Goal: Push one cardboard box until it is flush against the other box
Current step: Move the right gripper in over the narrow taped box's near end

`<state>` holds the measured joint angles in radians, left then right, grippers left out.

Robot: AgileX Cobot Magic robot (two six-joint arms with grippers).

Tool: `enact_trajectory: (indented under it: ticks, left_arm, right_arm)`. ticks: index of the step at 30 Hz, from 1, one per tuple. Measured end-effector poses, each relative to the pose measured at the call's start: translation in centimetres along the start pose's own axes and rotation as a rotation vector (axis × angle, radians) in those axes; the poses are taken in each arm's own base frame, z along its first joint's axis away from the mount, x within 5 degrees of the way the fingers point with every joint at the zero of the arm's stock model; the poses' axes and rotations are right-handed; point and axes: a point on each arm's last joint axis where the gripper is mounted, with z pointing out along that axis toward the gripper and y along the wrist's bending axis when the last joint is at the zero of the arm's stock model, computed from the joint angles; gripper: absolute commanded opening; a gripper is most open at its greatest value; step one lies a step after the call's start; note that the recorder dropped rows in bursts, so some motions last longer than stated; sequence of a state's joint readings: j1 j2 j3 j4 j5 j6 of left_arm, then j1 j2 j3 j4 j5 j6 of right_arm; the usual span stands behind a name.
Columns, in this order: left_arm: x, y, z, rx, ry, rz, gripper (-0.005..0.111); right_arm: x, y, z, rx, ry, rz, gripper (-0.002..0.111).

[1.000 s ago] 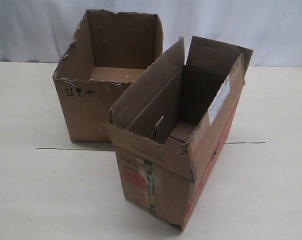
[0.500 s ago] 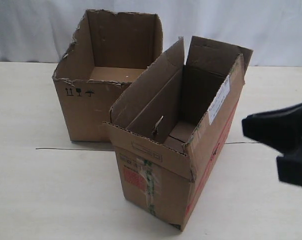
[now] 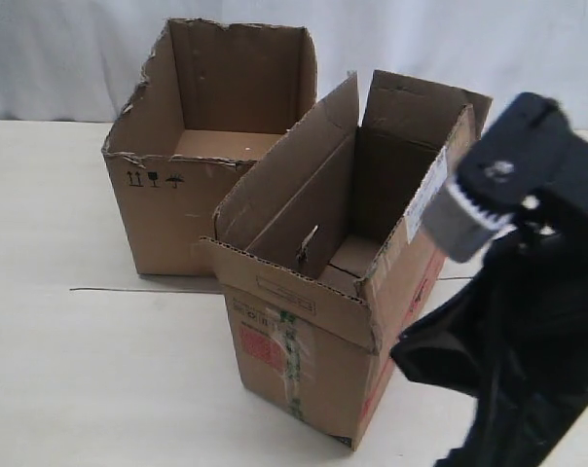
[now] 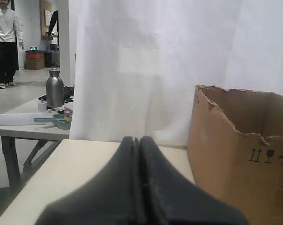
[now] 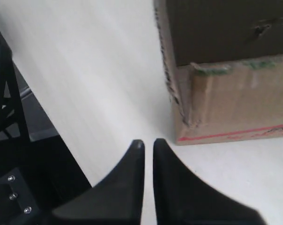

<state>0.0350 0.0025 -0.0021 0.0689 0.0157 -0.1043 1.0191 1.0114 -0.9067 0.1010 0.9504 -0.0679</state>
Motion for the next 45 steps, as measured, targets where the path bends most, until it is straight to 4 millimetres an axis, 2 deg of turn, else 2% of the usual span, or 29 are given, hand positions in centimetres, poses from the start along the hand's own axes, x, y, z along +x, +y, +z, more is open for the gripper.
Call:
enact_trajectory:
  ticks: [6, 12, 16, 21, 23, 27, 34, 38, 45]
  left_arm:
    - [0.0, 0.0, 0.0, 0.000, 0.000, 0.000, 0.000]
    - [0.0, 0.0, 0.0, 0.000, 0.000, 0.000, 0.000]
    - [0.0, 0.0, 0.0, 0.000, 0.000, 0.000, 0.000]
    - [0.0, 0.0, 0.0, 0.000, 0.000, 0.000, 0.000]
    - [0.0, 0.0, 0.0, 0.000, 0.000, 0.000, 0.000]
    - [0.0, 0.0, 0.0, 0.000, 0.000, 0.000, 0.000]
    - [0.0, 0.0, 0.0, 0.000, 0.000, 0.001, 0.000]
    - [0.0, 0.0, 0.0, 0.000, 0.000, 0.001, 0.000]
    - [0.0, 0.0, 0.0, 0.000, 0.000, 0.001, 0.000]
  right_arm:
    - [-3.2, 2.5, 3.3, -0.014, 0.149, -0.094, 0.005]
    - [-5.4, 3.1, 5.2, 0.030, 0.252, -0.121, 0.005]
    - [-5.2, 3.9, 6.3, 0.037, 0.305, -0.150, 0.005]
    - [-4.6, 6.9, 6.3, 0.086, 0.293, -0.271, 0.005]
    - [-4.5, 7.5, 6.4, 0.136, 0.290, -0.300, 0.005]
    - [-4.4, 7.0, 6.9, 0.241, 0.335, -0.320, 0.005]
    - [-5.0, 6.0, 7.1, 0.375, 0.303, -0.347, 0.005]
    - [-5.3, 5.7, 7.0, 0.418, 0.280, -0.355, 0.005]
    - [-5.6, 4.0, 7.0, 0.454, 0.289, -0.299, 0.005]
